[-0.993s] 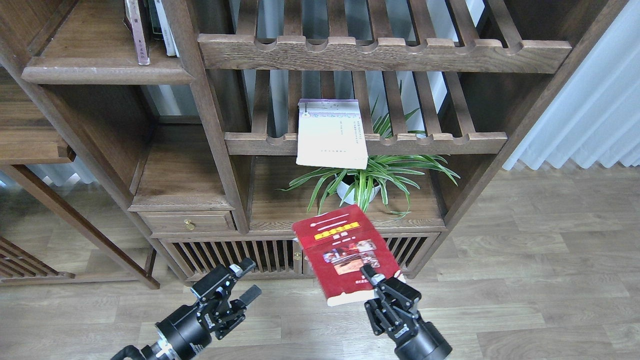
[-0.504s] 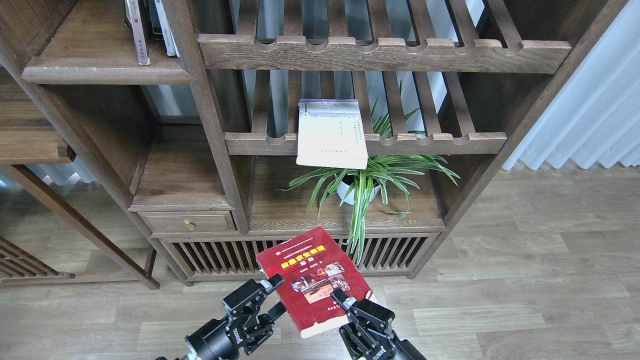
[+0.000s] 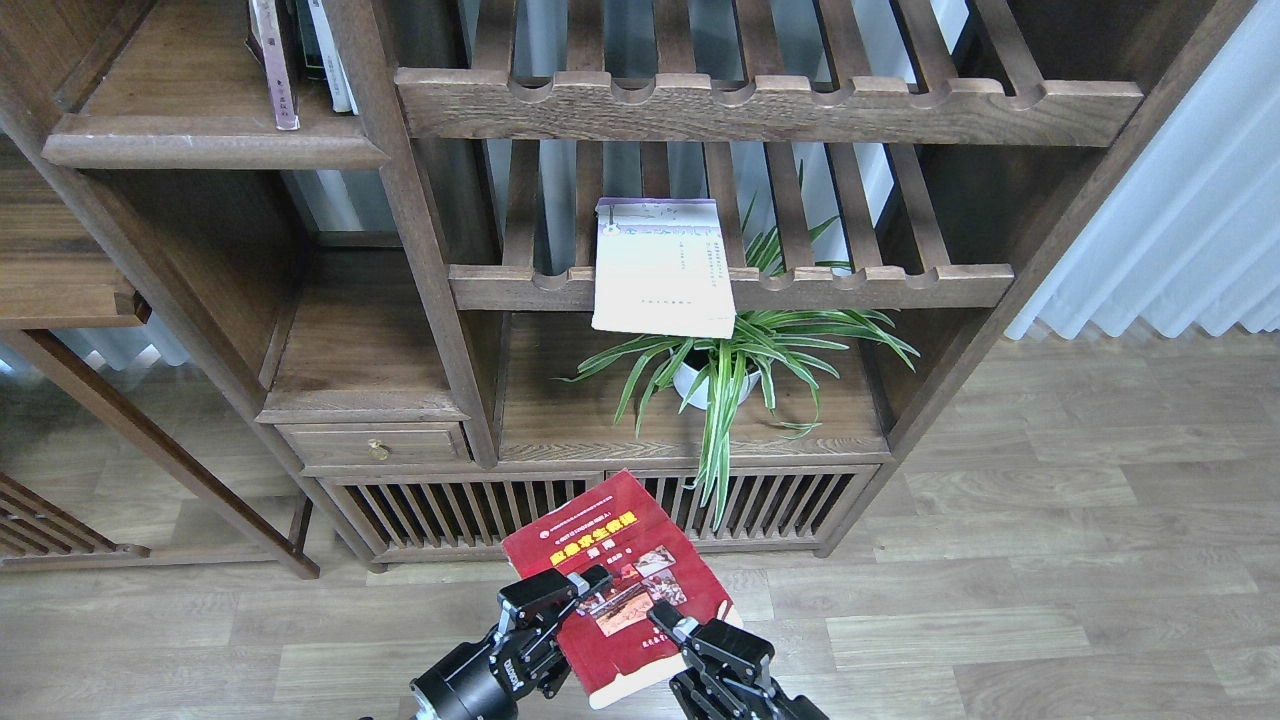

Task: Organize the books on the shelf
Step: 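Carry the red book with the left gripper up to the upper-left shelf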

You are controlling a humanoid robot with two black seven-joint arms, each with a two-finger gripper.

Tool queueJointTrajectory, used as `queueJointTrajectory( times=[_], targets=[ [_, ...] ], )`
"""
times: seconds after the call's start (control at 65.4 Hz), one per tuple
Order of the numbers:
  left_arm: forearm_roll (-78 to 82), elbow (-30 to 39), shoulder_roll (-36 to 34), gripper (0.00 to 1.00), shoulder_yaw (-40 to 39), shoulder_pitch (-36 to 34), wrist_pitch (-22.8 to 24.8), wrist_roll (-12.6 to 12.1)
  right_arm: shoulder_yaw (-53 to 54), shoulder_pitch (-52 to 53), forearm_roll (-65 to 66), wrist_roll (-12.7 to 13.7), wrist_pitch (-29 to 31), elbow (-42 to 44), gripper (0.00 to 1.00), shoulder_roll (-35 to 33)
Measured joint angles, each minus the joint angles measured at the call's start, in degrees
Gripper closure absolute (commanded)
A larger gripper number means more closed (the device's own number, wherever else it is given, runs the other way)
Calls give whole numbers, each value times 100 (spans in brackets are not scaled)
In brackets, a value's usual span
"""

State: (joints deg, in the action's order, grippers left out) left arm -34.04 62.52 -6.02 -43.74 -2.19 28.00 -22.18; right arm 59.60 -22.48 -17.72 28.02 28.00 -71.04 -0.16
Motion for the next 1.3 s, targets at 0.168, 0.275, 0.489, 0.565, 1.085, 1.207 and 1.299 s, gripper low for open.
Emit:
queueJointTrajectory(
  times=[0.168,0.275,0.489,0.565,1.085,1.207,1.299],
  targets=[
    [1,174,-900,99,-553,-1,0,-16,45,0,493,0,0,9,4,-16],
    [19,452,-1760,99,-1110,-54,0,-18,58,-2,522,0,0,19,4,-20],
    [34,919,-3149,99,-2234,-469,-2,-9,55,-2,532,-1,0,65,4,-11],
    [30,1019,-3522,99,-2649,-852,-1,27,57,-1,532,-2,0,89,3,-11],
    [2292,-602,-4791,98,-2616,-4574,2,-166,162,1,525,-2,0,134,2,-11],
    [3061,-1157,-4756,97,-2362,-5352,2,-481,140,3,526,-2,0,126,2,-11],
    [3261,-1464,-4588,98,-1936,-6008,2,-545,135,5,531,-2,0,109,2,-9]
  ],
)
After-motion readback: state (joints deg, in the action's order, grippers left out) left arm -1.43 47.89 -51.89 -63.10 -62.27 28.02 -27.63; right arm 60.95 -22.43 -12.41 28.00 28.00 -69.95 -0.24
